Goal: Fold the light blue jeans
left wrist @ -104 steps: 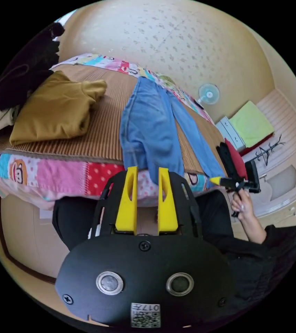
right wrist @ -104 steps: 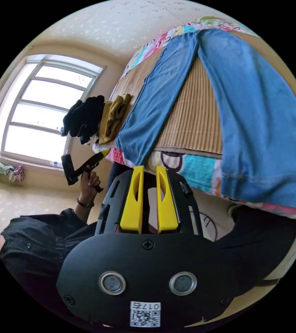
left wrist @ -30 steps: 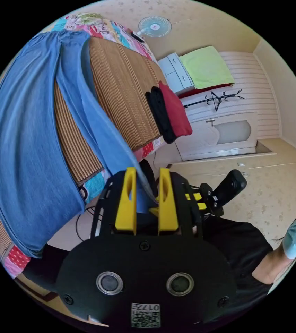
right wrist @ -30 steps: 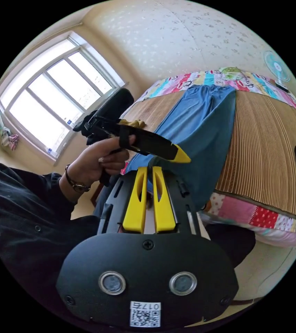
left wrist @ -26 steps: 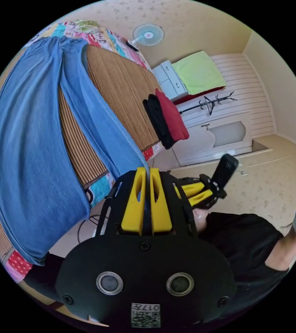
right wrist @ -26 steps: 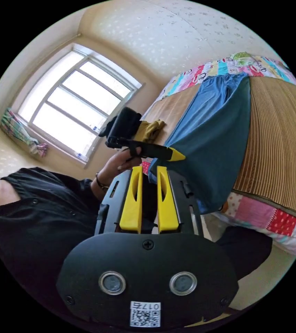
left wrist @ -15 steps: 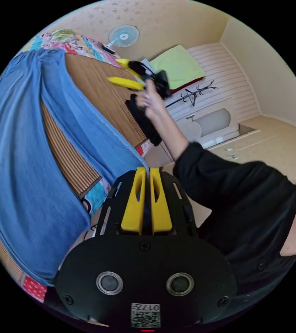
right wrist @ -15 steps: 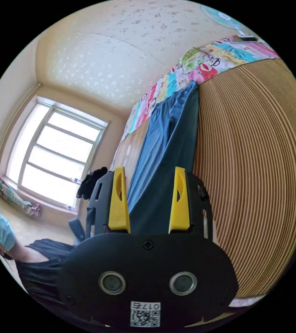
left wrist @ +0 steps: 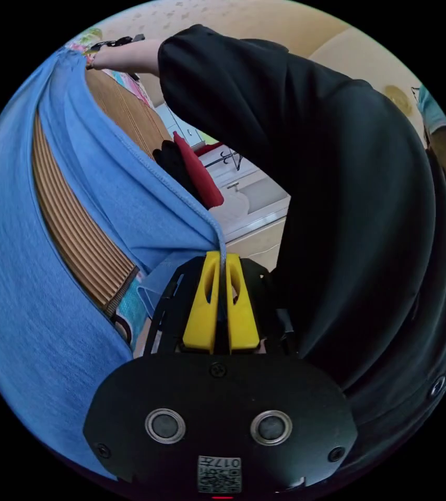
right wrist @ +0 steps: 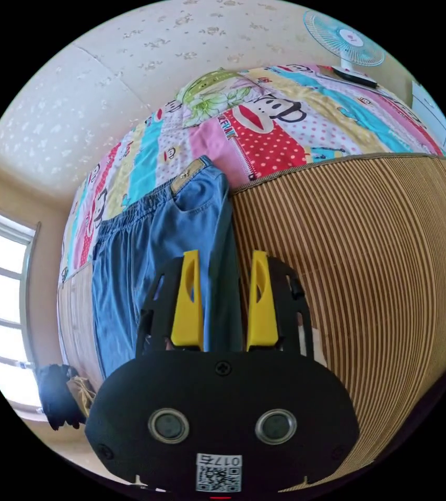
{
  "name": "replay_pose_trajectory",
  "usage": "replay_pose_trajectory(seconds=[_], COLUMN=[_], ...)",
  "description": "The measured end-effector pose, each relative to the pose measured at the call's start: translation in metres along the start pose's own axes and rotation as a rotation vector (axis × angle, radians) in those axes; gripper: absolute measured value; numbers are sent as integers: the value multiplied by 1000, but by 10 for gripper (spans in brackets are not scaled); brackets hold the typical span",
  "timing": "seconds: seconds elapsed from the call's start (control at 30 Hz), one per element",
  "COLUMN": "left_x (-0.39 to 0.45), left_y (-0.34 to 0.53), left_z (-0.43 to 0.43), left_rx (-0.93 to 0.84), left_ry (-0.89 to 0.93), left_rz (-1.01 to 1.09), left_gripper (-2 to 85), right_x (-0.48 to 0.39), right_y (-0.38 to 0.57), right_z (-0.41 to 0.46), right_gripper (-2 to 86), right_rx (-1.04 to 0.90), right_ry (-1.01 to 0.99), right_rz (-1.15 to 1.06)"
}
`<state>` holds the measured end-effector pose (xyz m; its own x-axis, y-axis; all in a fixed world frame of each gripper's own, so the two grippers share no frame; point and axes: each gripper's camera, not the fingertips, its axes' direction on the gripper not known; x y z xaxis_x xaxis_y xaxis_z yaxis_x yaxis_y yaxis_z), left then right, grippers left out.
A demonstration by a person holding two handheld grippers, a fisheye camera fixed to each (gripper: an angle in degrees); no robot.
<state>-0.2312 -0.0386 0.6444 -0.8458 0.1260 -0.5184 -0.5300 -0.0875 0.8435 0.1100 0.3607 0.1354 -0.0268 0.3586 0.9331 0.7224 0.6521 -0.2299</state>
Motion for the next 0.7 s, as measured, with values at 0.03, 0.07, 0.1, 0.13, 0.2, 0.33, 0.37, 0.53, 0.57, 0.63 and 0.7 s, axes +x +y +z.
replay_pose_trajectory(seconds=[0.03, 0.07, 0.1, 0.13, 0.2, 0.33, 0.37, 0.53, 0.57, 0.63, 0.7], left_x=[-2, -3, -3, -2, 4, 35, 43, 61, 59, 55, 51], left_y=[4, 8, 9, 12, 20, 79, 97, 144, 149, 155, 159], left_z=[-5, -11, -15, -24, -41, -92, -112, -165, -166, -167, -167], left_rx=[23, 45, 55, 74, 95, 228, 297, 470, 473, 482, 499], left_ry=[24, 39, 42, 35, -8, -206, -240, -381, -444, -507, -533], left_rz=[-3, -1, 0, 5, 9, -57, -110, -301, -353, -417, -439], left_gripper=[-9, -9, -9, -9, -9, -10, -10, -10, -10, -9, -9], right_x=[0, -5, -13, -19, -58, -138, -159, -248, -261, -263, -237], right_y=[0, 2, 6, 6, 6, 14, 16, 31, 31, 36, 63], right_z=[1, -2, -7, -9, -19, -35, -36, -1, 24, 58, 67], right_gripper=[45, 32, 22, 19, 11, 6, 5, 7, 8, 11, 16], right_rx=[23, 95, 168, 188, 242, 327, 335, 271, 172, 59, 83], right_ry=[9, 21, 52, 68, 121, 123, 65, -89, -143, -233, -400], right_rz=[11, 3, -12, -27, -142, -333, -365, -525, -532, -483, -409])
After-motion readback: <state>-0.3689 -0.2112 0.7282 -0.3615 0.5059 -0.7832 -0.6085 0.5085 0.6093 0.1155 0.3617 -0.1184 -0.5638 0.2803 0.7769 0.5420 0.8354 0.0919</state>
